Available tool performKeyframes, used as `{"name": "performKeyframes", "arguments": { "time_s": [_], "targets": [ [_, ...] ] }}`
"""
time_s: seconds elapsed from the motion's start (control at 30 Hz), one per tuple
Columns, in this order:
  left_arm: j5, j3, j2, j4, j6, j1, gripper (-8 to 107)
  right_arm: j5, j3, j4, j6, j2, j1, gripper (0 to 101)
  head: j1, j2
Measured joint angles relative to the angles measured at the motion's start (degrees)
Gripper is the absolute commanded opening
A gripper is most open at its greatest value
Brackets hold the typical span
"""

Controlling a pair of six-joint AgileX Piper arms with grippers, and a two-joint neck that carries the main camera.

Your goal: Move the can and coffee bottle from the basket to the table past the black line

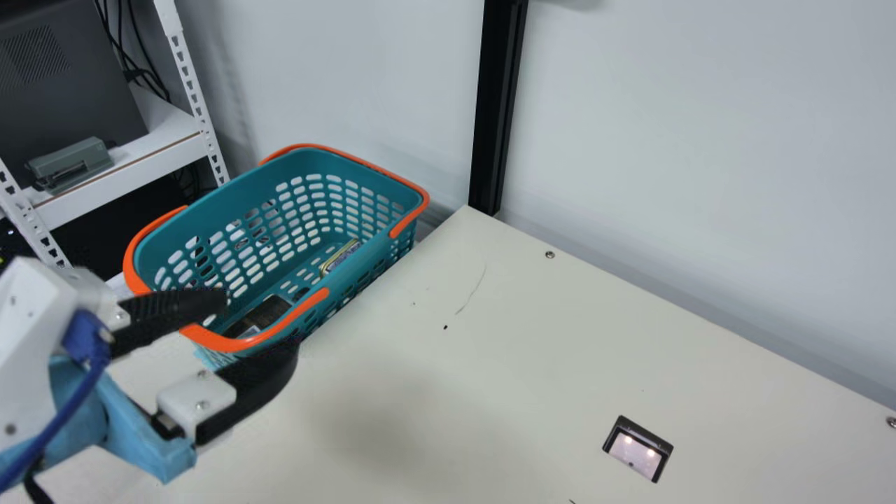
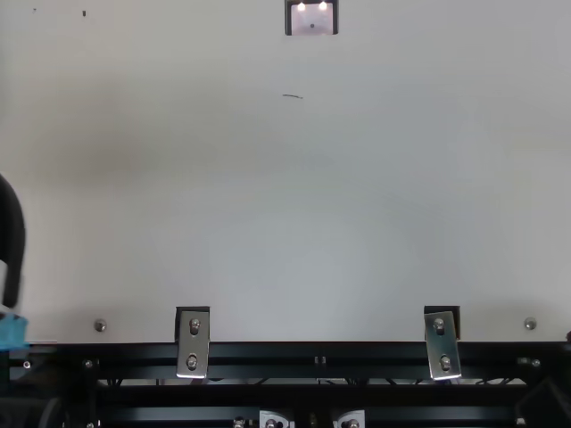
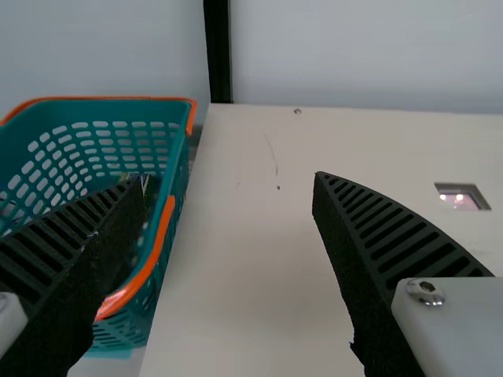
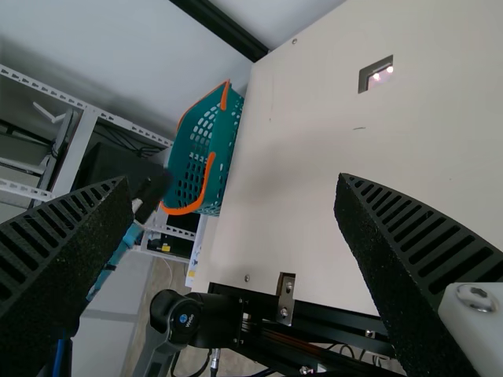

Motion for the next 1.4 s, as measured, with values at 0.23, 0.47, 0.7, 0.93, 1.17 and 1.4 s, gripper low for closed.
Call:
{"name": "performKeyframes", "arguments": {
  "time_s": [0.23, 0.47, 0.7, 0.93, 1.17, 1.4],
  "targets": [
    [-3.9, -7.7, 8.7, 4.2, -5.3, 2.7, 90, 0.0, 0.0, 0.0, 0.0, 0.0, 0.0, 101, 0.0, 0.0],
    [-7.7, -16.9, 20.8, 6.9, -8.2, 8.6, 90, 0.0, 0.0, 0.0, 0.0, 0.0, 0.0, 101, 0.0, 0.0],
    [-9.2, -27.0, 35.4, 0.7, -1.1, 17.9, 90, 0.0, 0.0, 0.0, 0.0, 0.0, 0.0, 101, 0.0, 0.0],
    [-4.4, -38.6, 51.5, -11.4, 13.6, 27.6, 90, 0.0, 0.0, 0.0, 0.0, 0.0, 0.0, 101, 0.0, 0.0],
    [4.3, -50.0, 65.8, -21.9, 31.5, 36.7, 90, 0.0, 0.0, 0.0, 0.0, 0.0, 0.0, 101, 0.0, 0.0],
    [9.2, -54.1, 76.4, -22.1, 44.8, 39.5, 90, 0.0, 0.0, 0.0, 0.0, 0.0, 0.0, 101, 0.0, 0.0]
  ]
}}
